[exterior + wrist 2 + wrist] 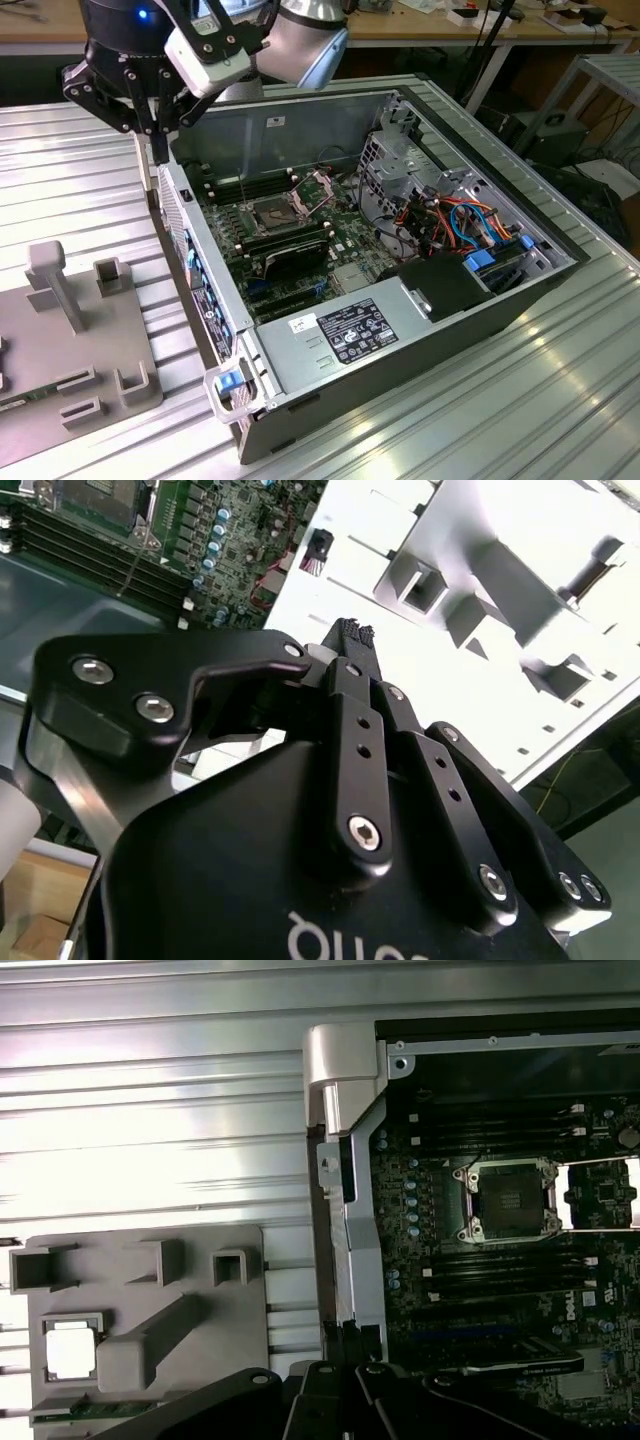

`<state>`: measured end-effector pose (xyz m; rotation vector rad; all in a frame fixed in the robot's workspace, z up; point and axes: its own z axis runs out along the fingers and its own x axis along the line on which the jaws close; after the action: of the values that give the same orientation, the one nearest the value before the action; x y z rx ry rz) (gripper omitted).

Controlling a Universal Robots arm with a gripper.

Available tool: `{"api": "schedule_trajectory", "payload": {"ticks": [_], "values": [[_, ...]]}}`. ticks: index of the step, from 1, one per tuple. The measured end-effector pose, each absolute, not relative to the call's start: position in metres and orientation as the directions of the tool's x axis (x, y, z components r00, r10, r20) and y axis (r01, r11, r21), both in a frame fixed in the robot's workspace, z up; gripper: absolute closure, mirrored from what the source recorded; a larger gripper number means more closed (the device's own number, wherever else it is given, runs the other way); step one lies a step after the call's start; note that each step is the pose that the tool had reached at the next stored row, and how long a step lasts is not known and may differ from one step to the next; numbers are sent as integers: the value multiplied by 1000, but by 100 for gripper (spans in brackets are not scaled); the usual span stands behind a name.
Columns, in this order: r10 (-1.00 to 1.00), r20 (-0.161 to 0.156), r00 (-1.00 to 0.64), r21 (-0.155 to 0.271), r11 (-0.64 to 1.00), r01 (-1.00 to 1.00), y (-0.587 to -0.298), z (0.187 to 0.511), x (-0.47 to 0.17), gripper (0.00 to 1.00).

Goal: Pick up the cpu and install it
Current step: 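Reach for the cpu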

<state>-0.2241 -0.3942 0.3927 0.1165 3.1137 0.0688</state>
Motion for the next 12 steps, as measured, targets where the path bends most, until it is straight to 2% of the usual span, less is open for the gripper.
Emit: {"api": "schedule_trajectory", "payload": {"ticks": [12], "values": [[75,-23,-997,45,996,74,-393,393,-250,89]]}}
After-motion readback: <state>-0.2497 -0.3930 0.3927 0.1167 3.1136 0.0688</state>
